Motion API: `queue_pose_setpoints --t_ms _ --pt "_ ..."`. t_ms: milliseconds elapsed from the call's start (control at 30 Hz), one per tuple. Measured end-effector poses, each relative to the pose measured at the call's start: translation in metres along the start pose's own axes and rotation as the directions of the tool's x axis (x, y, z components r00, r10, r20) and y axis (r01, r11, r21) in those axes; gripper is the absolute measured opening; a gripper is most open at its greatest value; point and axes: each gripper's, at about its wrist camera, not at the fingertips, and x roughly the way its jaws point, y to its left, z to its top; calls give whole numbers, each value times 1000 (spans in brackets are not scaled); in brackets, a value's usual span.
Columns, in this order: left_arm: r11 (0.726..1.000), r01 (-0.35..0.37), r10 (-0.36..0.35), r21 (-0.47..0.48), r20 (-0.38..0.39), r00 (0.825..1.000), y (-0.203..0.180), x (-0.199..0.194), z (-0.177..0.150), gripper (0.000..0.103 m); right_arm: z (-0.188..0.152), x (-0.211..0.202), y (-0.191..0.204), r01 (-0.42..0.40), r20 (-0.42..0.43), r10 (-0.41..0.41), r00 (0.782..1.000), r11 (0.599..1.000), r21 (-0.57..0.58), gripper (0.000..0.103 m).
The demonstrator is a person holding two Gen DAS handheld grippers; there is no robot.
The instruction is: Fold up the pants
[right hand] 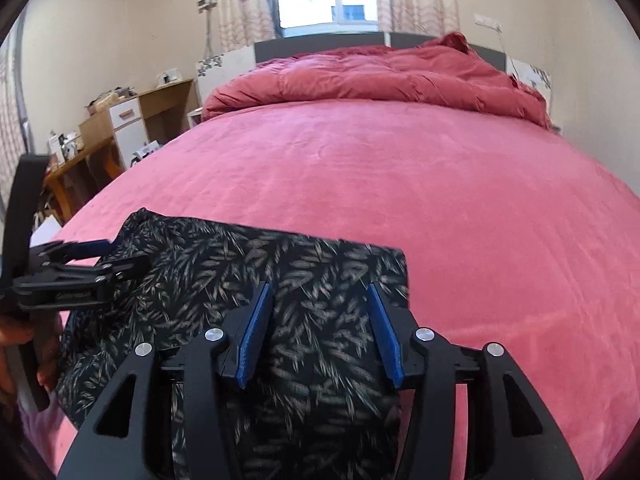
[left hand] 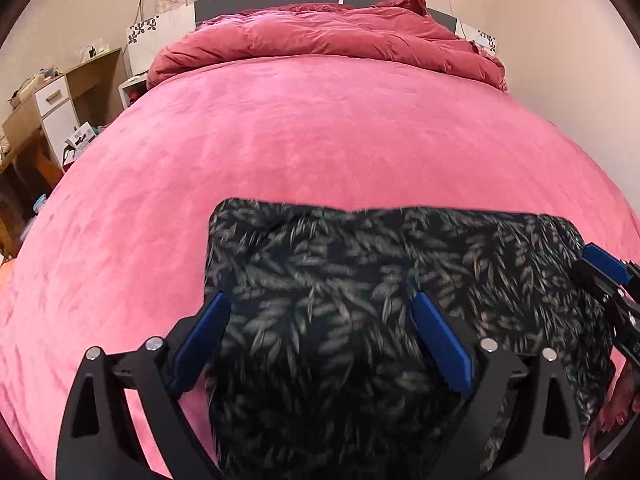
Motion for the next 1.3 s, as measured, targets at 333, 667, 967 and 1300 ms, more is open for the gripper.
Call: queue_pose_setpoints --t_ms 333,667,967,1300 --pt "1000 1 -2 -23 -18 1000 6 -15 -37 97 -24 -2 -18 6 -96 5 995 993 118 58" --pt "971 137 -152 -194 -64 986 35 -26 -69 97 -53 -21 -36 -40 -161 88 983 958 283 58" --pt "941 266 -278 -208 -34 960 41 -41 -107 83 -75 -49 -53 -154 -94 214 972 889 431 26" --pt "918 316 -331 -239 -23 943 52 -41 -108 91 -72 -55 -69 -179 -38 231 972 837 517 64"
